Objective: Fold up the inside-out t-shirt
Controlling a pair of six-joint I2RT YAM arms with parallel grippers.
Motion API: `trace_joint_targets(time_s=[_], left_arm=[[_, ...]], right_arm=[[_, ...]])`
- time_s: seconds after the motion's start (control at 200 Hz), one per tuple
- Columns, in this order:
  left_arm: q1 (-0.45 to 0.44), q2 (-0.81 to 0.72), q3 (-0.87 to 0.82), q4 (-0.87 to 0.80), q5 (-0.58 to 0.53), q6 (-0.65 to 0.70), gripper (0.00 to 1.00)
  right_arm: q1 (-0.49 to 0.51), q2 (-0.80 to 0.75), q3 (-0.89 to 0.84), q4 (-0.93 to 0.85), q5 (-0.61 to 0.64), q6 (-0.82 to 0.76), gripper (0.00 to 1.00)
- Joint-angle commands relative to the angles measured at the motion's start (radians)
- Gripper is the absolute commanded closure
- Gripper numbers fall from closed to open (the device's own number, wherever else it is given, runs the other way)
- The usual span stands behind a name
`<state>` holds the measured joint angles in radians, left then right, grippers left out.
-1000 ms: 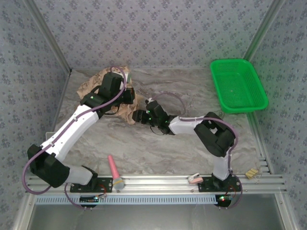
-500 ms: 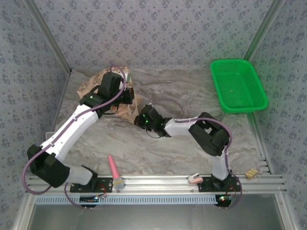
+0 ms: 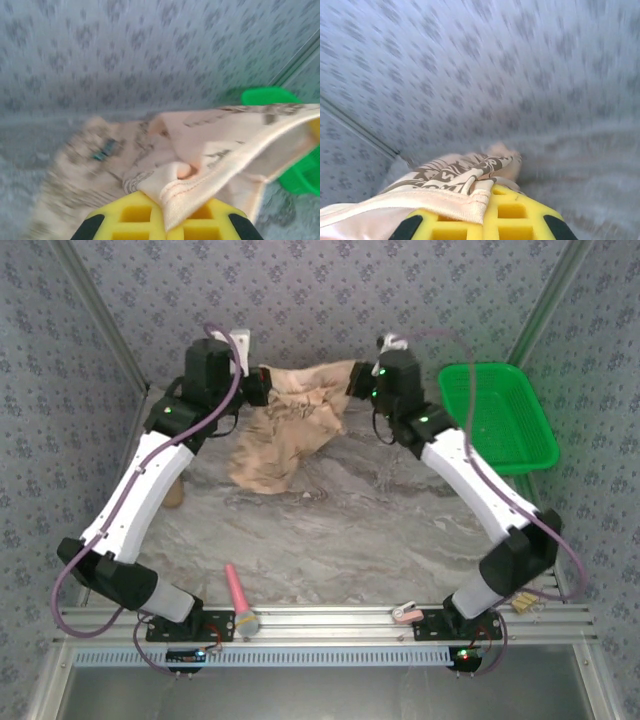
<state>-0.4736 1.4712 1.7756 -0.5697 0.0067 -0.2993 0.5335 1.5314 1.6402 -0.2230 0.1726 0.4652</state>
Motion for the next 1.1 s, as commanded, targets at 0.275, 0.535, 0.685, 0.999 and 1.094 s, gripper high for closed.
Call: trace_joint_targets(time_s=[0.275,0.535,0.685,0.999,1.094], left_arm=[[-0.204,-0.251,0.003,0.114,0.038,0.167,1.00],[-0.224,-0.177,-0.022,0.163,-0.102,0.225,1.00],[-0.179,0.005,0.164,0.107,-0.148,0.265,1.00],[-0.033,0.412,0.742,-0.056,-0.087,0.233,1.00],[-0.014,0.515,0.962,-0.102,-0.074,0.232,1.00]], right_arm=[[0.258,-0.240,0.320,-0.417,0.248,-0.339,1.00],[0.136,-0.205,0.299,-0.399,0.217,-0.305,1.00],[-0.083,-0.060,0.433,-0.434,0.020,-0.231,1.00],[-0.296,0.311,0.916,-0.477,-0.196,-0.199,1.00],[-0.324,0.383,1.071,-0.505,-0.209,-0.185,1.00]])
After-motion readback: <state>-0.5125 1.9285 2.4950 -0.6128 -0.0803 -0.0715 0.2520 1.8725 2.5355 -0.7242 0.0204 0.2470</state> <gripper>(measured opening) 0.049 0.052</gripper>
